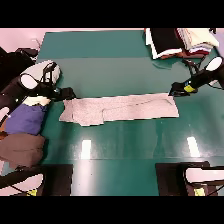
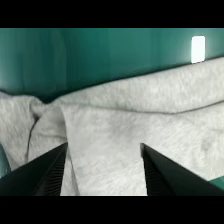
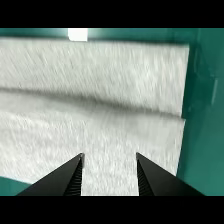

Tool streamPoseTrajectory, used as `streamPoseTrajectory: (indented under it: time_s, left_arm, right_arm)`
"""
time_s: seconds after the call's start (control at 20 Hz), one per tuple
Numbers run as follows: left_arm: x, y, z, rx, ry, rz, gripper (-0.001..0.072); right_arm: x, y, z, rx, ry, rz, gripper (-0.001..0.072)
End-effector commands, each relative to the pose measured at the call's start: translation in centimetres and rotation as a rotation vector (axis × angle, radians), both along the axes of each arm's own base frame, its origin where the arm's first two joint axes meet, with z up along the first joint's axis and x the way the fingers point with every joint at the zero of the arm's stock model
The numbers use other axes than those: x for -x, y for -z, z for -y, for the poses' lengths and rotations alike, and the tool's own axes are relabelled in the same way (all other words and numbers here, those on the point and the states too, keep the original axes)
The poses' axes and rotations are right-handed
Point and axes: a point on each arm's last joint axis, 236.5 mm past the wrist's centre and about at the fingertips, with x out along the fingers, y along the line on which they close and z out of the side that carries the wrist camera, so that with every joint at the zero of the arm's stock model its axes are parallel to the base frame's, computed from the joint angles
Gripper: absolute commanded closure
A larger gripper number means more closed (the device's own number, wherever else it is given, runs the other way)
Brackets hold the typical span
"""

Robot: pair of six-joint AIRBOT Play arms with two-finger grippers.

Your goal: Fold the shirts.

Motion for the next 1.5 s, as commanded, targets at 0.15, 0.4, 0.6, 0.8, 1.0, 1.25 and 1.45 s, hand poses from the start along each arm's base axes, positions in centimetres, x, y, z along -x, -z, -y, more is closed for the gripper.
streamPoseTrajectory:
  time_s: [0.15,0.4,0.6,0.8,1.0,1.25,1.45]
  left_arm:
    - [-1.2,-2.6,0.9,0.028,0.021,0.014,0.0477]
    - [-0.3,-2.9,4.5,0.046,0.096,0.026,0.0684]
    - [0.0,-2.2,9.1,0.077,0.119,0.029,0.0684]
    - [0.5,-0.2,14.2,0.137,0.153,0.006,0.0685]
    - [0.4,2.7,18.7,0.206,0.149,-0.033,0.0685]
    - [0.1,5.6,24.1,0.194,0.239,-0.064,0.0685]
    - [-0.3,7.1,26.0,0.191,0.270,-0.093,0.0685]
  right_arm:
    - [0.6,-0.6,2.6,-0.163,0.008,-0.016,0.0258]
    - [4.8,4.5,6.6,-0.339,0.202,-0.093,0.0199]
    - [5.1,7.0,3.3,-0.562,0.227,-0.149,0.0226]
    - [3.3,7.8,-0.6,-0.560,0.131,-0.127,0.0463]
    - [1.2,2.7,-2.6,-0.535,-0.014,-0.035,0.0699]
    - [-0.5,-8.0,-6.6,-0.456,-0.141,0.168,0.0700]
    - [0.0,-15.9,-11.5,-0.425,-0.252,0.321,0.0700]
